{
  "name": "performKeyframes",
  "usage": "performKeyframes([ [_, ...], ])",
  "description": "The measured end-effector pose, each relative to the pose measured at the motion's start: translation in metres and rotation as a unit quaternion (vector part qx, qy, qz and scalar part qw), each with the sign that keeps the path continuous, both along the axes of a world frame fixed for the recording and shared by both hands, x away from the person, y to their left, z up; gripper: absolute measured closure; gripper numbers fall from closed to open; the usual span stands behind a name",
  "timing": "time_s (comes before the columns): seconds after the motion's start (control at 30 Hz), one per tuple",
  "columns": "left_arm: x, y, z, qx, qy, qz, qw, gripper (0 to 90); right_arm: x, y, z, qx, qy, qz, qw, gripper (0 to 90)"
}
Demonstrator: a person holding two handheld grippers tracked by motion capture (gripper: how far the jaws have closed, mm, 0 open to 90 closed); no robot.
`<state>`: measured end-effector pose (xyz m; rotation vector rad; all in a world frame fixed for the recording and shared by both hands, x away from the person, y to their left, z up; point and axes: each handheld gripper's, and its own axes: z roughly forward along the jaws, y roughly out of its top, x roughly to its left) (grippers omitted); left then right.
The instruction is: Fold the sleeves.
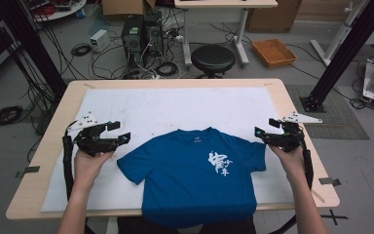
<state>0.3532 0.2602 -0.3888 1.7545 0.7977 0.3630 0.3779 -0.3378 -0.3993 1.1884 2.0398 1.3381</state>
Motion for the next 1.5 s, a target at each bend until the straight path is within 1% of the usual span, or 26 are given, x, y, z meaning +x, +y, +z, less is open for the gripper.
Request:
performKeyframes([
  [0.13,0.0,-0.001,0.001,0.003,0.003,0.004,1.0,28.4,-0.002,-0.001,0.002,0.002,-0.009,-0.003,1.0,21.2],
  [0.2,0.0,0.0,0.0,-0.005,0.014,0.007,0.9999,28.4,-0.003,-0.003,0.003,0.005,-0.019,-0.005,0.9998,21.1],
  [0.27,-0.002,0.002,-0.003,-0.009,0.022,0.008,0.9997,28.4,-0.002,-0.003,0.004,0.006,-0.019,-0.009,0.9998,21.1],
  [0.37,-0.006,0.005,-0.008,0.013,0.02,0.023,0.9994,28.5,0.0,-0.004,0.002,0.008,-0.006,-0.018,0.9998,23.6],
  [0.4,-0.008,0.007,-0.01,0.028,0.02,0.033,0.9989,28.5,0.001,-0.005,0.001,0.009,-0.007,-0.017,0.9998,25.4],
  [0.43,-0.008,0.007,-0.01,0.028,0.02,0.033,0.9989,28.6,0.0,-0.005,0.001,0.01,-0.007,-0.018,0.9998,26.6],
  [0.5,-0.012,0.014,-0.016,0.006,0.026,0.036,0.999,29.1,-0.001,-0.004,0.001,0.006,-0.011,-0.019,0.9997,27.7],
  [0.53,-0.012,0.014,-0.016,0.006,0.026,0.036,0.999,30.3,-0.001,-0.004,0.001,0.005,-0.014,-0.018,0.9997,28.0],
  [0.57,-0.013,0.016,-0.017,-0.003,0.031,0.038,0.9988,30.3,-0.001,-0.004,0.001,0.005,-0.014,-0.018,0.9997,28.0],
  [0.6,-0.014,0.018,-0.019,-0.008,0.034,0.04,0.9986,31.0,-0.002,-0.003,0.002,0.005,-0.019,-0.018,0.9997,30.0],
  [0.63,-0.015,0.02,-0.02,-0.005,0.035,0.041,0.9985,31.0,-0.002,-0.003,0.002,0.005,-0.019,-0.018,0.9997,30.0],
  [0.67,-0.016,0.021,-0.021,0.004,0.032,0.04,0.9987,31.0,-0.003,-0.003,0.003,0.005,-0.02,-0.018,0.9996,30.1],
  [0.73,-0.019,0.022,-0.024,0.013,0.031,0.035,0.9988,31.0,-0.003,-0.002,0.003,0.002,-0.023,-0.015,0.9996,30.2],
  [0.8,-0.022,0.023,-0.027,0.019,0.029,0.033,0.9988,31.0,-0.003,-0.001,0.001,0.001,-0.019,-0.015,0.9997,30.2],
  [0.83,-0.023,0.024,-0.028,0.02,0.028,0.034,0.9988,31.0,-0.003,-0.001,0.001,0.001,-0.019,-0.015,0.9997,30.2],
  [0.9,-0.023,0.025,-0.03,0.019,0.029,0.032,0.9989,35.6,-0.004,-0.001,0.001,0.001,-0.019,-0.015,0.9997,30.3],
  [0.93,-0.023,0.026,-0.031,0.02,0.03,0.031,0.9988,35.6,-0.004,0.0,0.001,0.0,-0.019,-0.014,0.9997,30.7],
  [0.97,-0.023,0.027,-0.034,0.03,0.038,0.03,0.9984,37.0,-0.004,0.0,0.0,-0.001,-0.018,-0.014,0.9997,31.4],
  [1.03,-0.023,0.026,-0.036,0.041,0.045,0.025,0.9978,41.4,-0.004,0.001,-0.001,-0.001,-0.019,-0.014,0.9997,31.5],
  [1.17,-0.023,0.024,-0.037,0.047,0.048,0.021,0.9975,42.7,-0.004,0.0,-0.001,0.0,-0.019,-0.017,0.9997,31.3],
  [1.23,-0.021,0.022,-0.038,0.058,0.055,0.017,0.9967,44.7,-0.004,0.0,-0.001,0.001,-0.02,-0.017,0.9997,31.2],
  [1.27,-0.021,0.022,-0.038,0.058,0.055,0.017,0.9967,44.8,-0.004,0.0,-0.001,0.002,-0.02,-0.019,0.9996,31.2],
  [1.3,-0.02,0.021,-0.04,0.058,0.06,0.017,0.9964,44.8,-0.005,-0.001,-0.001,0.002,-0.019,-0.018,0.9996,31.2],
  [1.33,-0.02,0.021,-0.041,0.063,0.068,0.011,0.9957,46.2,-0.005,-0.001,-0.001,0.003,-0.019,-0.018,0.9997,31.2],
  [1.43,-0.019,0.02,-0.042,0.063,0.071,0.008,0.9954,47.4,-0.005,-0.001,-0.001,0.003,-0.018,-0.018,0.9997,31.3],
  [1.5,-0.02,0.018,-0.042,0.072,0.073,0.009,0.9947,48.9,-0.005,-0.001,-0.001,0.002,-0.017,-0.019,0.9997,31.3],
])
